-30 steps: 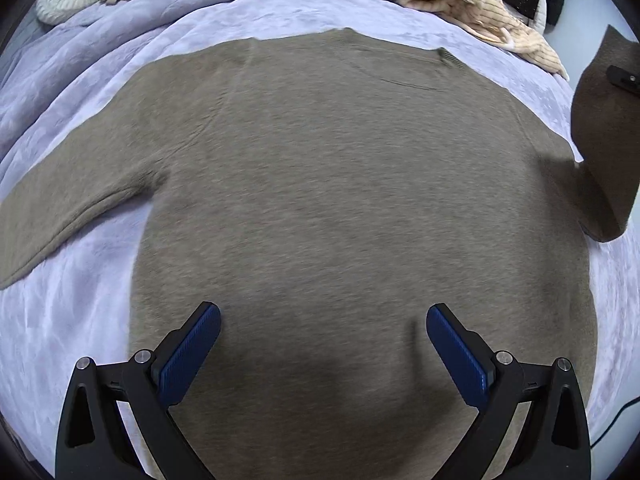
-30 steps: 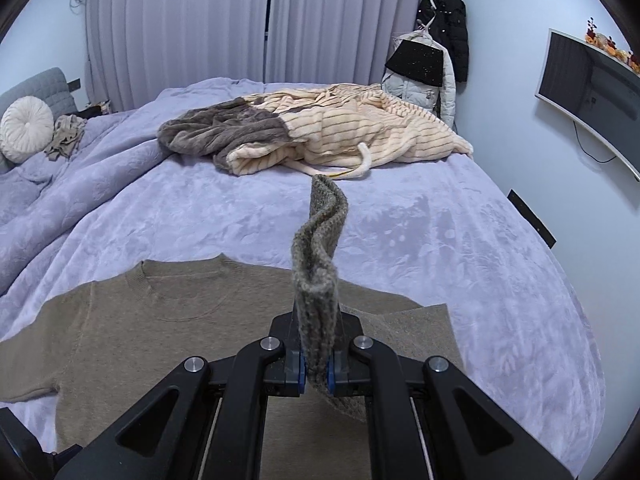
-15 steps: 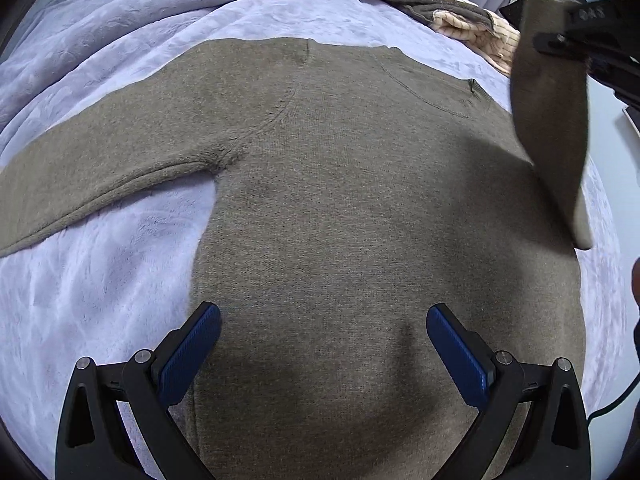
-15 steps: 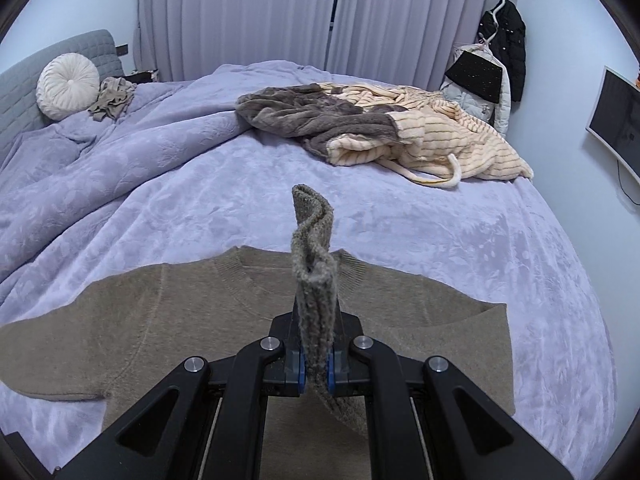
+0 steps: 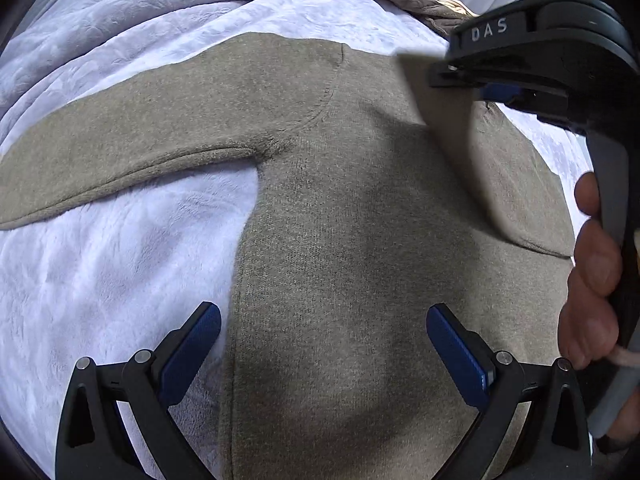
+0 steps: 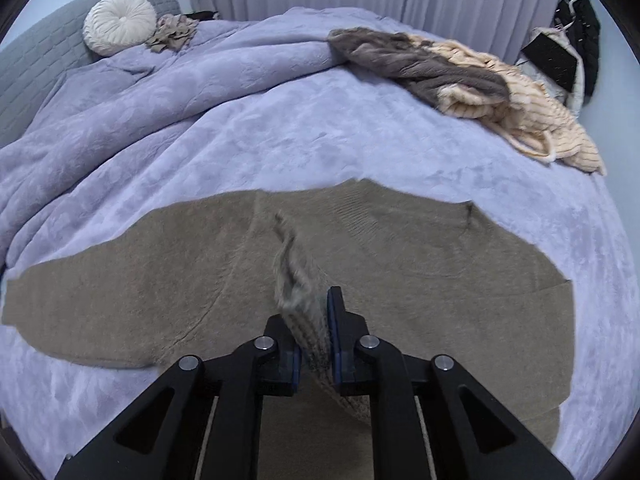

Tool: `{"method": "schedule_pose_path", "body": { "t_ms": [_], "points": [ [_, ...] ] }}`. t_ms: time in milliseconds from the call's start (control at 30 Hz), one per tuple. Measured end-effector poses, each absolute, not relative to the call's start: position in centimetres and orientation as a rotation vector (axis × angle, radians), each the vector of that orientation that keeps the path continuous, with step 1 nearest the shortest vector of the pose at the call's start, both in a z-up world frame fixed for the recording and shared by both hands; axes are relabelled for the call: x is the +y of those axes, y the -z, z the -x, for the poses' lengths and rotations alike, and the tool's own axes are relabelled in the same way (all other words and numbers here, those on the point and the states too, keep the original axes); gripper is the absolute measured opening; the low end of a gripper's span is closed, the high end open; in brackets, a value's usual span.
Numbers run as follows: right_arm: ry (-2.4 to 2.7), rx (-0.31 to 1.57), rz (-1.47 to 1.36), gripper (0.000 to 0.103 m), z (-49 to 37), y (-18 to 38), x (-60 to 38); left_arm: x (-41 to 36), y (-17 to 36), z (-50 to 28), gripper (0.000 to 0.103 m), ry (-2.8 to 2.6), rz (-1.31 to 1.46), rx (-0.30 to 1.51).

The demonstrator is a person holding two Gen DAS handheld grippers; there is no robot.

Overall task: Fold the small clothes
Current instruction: 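Lower the sleeve onto the sweater body and open the right tool, then reach the left tool to the other sleeve cuff and grasp it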

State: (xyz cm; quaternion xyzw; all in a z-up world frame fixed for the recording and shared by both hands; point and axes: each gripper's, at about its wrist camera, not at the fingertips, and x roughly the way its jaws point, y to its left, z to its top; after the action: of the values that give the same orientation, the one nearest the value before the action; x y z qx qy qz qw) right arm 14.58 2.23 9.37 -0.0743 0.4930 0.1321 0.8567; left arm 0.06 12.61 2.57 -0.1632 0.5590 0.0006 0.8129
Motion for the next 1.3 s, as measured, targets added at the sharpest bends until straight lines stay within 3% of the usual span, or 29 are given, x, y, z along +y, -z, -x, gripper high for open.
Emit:
{"method": "schedule_pose_path", "body": {
  "t_ms": [67,133,300,467,567,733,867,1033,1067,1300],
  "points": [
    [-0.328,1.01,0.135,0.057,-13.7,-10.3,2.0,12.6,-2.8,0.1,0.103,-0.003,0.35,1.193],
    [-0.348,0.963,0.108,0.065,-13.1,-11.7,0.9,12.4,-3.2,0.1,0.103,0.0,0.343,1.187],
    [-0.121,0.927,0.145,0.069,-14.2,-12.0,-6.5,11.5,-4.0,-1.2,0.103,0.018,0.298,1.182],
    [0.103,1.144,0.07,0.069,-16.5,-5.5,-15.8,9.6,-2.9,-2.9,0.103,0.035,0.285,1.222],
    [0.069,1.208,0.046,0.071,-16.5,-2.2,-16.8,8.8,-1.4,-3.9,0.103,0.01,0.248,1.267],
    [0.024,1.131,0.108,0.074,-15.2,-4.5,-14.7,10.1,-2.8,-2.6,0.103,-0.015,0.245,1.227],
    [-0.107,1.047,0.16,0.074,-10.8,-6.4,-11.0,14.4,-4.0,-0.3,0.103,-0.087,0.31,1.185],
    [-0.239,1.091,0.209,0.074,-6.2,-3.7,-7.5,23.3,-3.8,2.9,0.103,-0.219,0.511,1.136],
    [-0.25,1.119,0.246,0.08,-5.6,-2.4,-6.7,25.5,-3.5,3.7,0.103,-0.249,0.566,1.124],
    [-0.182,0.999,0.354,0.088,-3.6,-0.6,-6.1,37.1,-0.5,7.8,0.103,-0.391,0.858,1.008]
  ]
}}
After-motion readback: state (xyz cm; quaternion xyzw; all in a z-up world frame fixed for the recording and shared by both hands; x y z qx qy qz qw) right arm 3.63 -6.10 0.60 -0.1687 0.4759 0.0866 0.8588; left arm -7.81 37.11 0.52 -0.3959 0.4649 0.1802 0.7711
